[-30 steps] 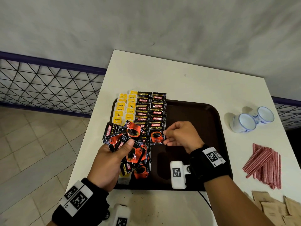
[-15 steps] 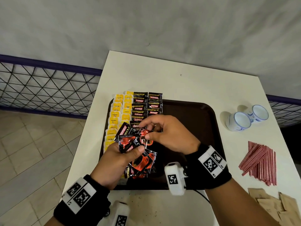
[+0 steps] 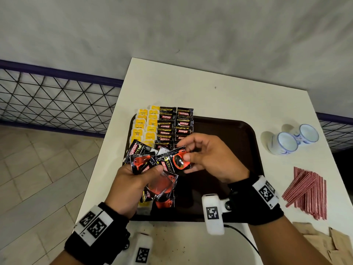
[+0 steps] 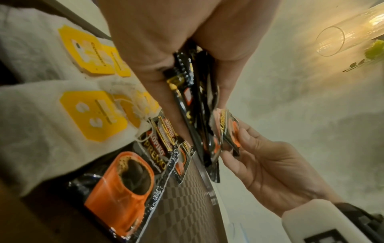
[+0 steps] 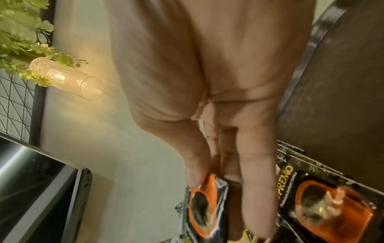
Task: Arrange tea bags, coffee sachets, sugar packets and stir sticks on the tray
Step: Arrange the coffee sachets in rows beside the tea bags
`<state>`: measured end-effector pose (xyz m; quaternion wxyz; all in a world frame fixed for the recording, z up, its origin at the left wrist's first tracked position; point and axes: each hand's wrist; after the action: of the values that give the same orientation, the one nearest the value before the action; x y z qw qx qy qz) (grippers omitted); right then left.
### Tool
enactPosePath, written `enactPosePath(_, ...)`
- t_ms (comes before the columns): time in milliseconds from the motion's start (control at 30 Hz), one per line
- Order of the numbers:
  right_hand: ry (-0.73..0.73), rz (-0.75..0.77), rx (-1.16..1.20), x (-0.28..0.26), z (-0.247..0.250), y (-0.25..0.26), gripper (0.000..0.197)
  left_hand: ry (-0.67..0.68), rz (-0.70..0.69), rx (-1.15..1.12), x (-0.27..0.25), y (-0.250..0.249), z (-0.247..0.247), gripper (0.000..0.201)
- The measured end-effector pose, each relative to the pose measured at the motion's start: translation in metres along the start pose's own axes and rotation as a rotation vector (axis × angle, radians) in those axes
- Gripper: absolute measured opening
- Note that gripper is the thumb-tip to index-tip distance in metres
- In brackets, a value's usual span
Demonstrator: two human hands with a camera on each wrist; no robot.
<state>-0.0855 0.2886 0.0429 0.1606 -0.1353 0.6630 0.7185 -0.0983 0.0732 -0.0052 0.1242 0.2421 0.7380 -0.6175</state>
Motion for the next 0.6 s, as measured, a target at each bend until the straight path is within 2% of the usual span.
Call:
enactPosePath(167, -0.189, -0.025, -0.107, -0.001, 0.001, -0.009, 0.018, -0.08, -0.093, 0.124, 0.0, 0.004, 0.001, 0.015)
enactPosePath(300, -0.203, -0.032, -0.091, -0.001, -0.002, -0.012, 0.016, -0.149, -0.125, 0.179, 0.0, 0.002, -0.001, 0.009)
enactPosePath(400, -0.19, -0.061, -0.122, -0.002, -0.003, -0.015, 0.016, -0.177, -0.119, 0.195, 0.001, 0.002, 0.0, 0.016)
enactPosePath(500, -0.16, -0.067, -0.166, -0.004, -0.005, -0.017, 0.017, -0.199, -0.1, 0.186, 0.002, 0.001, 0.002, 0.044)
enactPosePath(533, -0.149, -0.061, -0.162, -0.005, -0.006, -0.016, 0.017, -0.206, -0.101, 0.185, 0.001, -0.001, 0.001, 0.043)
enactPosePath(600, -0.148, -0.034, -0.136, -0.008, -0.009, -0.016, 0.017, -0.216, -0.094, 0.209, -0.001, -0.002, 0.001, 0.026)
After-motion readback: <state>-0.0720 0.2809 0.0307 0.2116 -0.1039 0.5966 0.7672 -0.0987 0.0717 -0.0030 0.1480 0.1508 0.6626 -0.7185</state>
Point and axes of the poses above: each hand's wrist, its own x-axis towards the middle knuckle, its own z-axis out of the back of the hand, y = z × x, and after that the axes turned 4 degrees about -y, right-handed
